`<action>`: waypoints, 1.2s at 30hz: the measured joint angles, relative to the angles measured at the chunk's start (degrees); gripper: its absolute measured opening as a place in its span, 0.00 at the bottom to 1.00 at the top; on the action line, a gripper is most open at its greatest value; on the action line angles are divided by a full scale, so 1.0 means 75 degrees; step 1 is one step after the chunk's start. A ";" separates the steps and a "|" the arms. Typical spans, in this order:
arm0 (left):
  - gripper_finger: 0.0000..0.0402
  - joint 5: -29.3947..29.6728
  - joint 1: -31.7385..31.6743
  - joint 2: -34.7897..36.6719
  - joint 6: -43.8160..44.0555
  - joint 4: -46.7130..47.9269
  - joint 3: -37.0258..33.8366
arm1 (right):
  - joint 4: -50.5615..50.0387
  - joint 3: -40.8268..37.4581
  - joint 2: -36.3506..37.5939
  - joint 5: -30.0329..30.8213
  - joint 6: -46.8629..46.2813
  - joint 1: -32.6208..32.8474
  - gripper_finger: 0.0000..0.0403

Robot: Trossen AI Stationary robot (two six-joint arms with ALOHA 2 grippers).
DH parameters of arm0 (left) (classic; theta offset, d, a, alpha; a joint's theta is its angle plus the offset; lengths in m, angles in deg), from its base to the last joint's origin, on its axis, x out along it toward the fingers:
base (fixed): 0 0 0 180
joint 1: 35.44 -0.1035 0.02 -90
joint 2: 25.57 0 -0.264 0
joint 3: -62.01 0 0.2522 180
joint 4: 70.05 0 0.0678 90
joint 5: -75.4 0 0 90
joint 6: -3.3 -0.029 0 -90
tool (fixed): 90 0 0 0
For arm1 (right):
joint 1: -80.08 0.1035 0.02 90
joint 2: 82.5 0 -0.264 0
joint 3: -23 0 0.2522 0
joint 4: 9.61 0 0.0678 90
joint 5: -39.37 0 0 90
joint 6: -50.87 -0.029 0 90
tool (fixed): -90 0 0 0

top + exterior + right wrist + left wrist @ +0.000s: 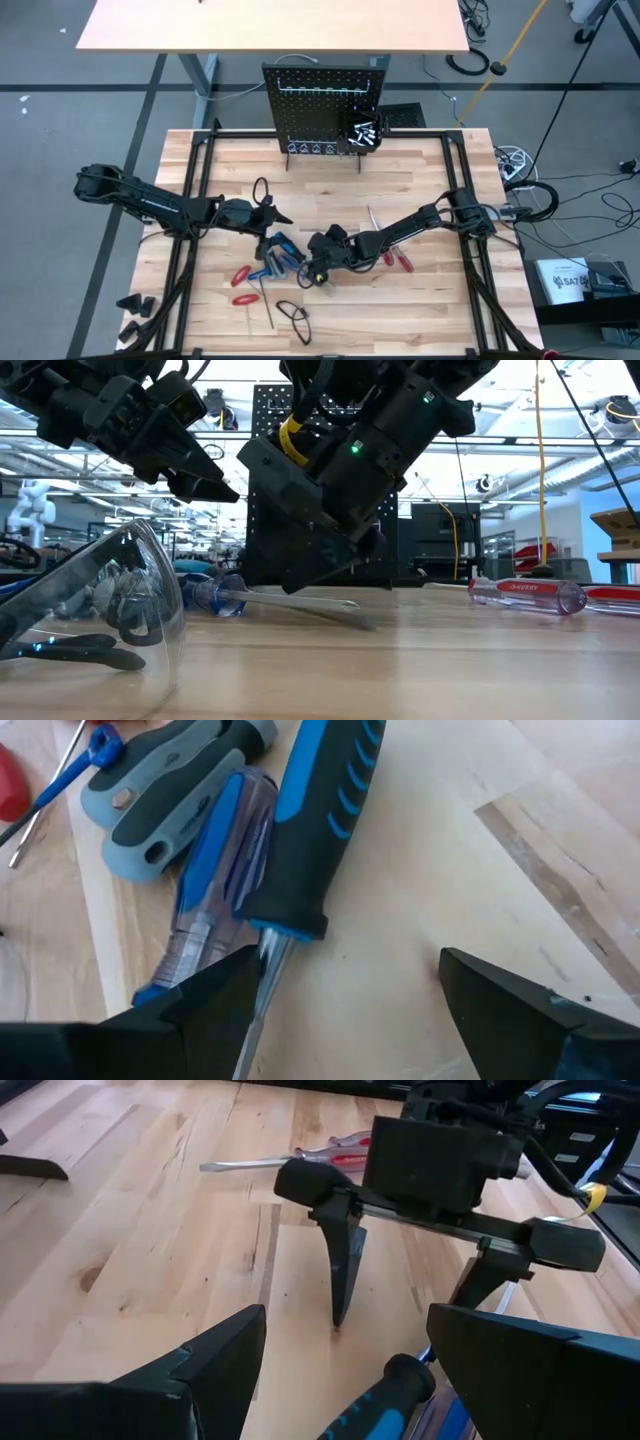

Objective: Hang tools onto peg board
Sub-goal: Hang the blue screwdriver on the pegboard

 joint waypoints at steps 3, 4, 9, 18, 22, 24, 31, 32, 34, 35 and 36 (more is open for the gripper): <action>0.71 0.0003 0.0000 0.0000 0.0004 0.0005 0.0000 | -0.0077 -0.0003 0.0068 0.0004 0.0042 0.0003 0.74; 0.71 0.0003 0.0000 0.0000 0.0004 -0.0005 0.0000 | -0.0106 -0.0006 0.0116 0.0002 0.0062 0.0003 0.74; 0.71 0.0003 0.0000 0.0000 0.0007 -0.0002 0.0000 | -0.0085 0.0000 0.0396 0.0037 0.0218 -0.0028 0.74; 0.71 0.0006 0.0000 0.0000 0.0007 -0.0075 0.0000 | 0.0186 -0.0003 0.0415 -0.0434 -0.0175 -0.0031 0.74; 0.71 0.0002 0.0005 0.0000 0.0080 -0.0116 0.0000 | 0.0169 -0.0003 0.0405 -0.0350 -0.0210 -0.0012 0.74; 0.71 -0.0014 0.0006 0.0000 0.0155 -0.0116 0.0000 | 0.0153 -0.0003 0.0405 -0.0158 -0.0204 0.0001 0.74; 0.71 -0.0023 0.0006 0.0000 0.0159 -0.0117 0.0000 | 0.0099 -0.0003 0.0353 0.0043 -0.0191 0.0043 0.74; 0.71 -0.0026 0.0006 0.0000 0.0161 -0.0119 0.0000 | 0.0099 -0.0003 0.0353 0.0043 -0.0137 0.0044 0.74; 0.71 -0.0035 0.0006 0.0000 0.0161 -0.0119 0.0000 | 0.0103 -0.0003 0.0353 0.0043 -0.0020 0.0048 0.74; 0.71 -0.0045 0.0006 0.0000 0.0163 -0.0118 0.0000 | 0.0124 -0.0003 0.0353 0.0040 0.0007 0.0050 0.74; 0.71 -0.0050 0.0006 0.0000 0.0168 -0.0119 0.0000 | 0.0137 -0.0003 0.0353 0.0043 0.0012 0.0048 0.74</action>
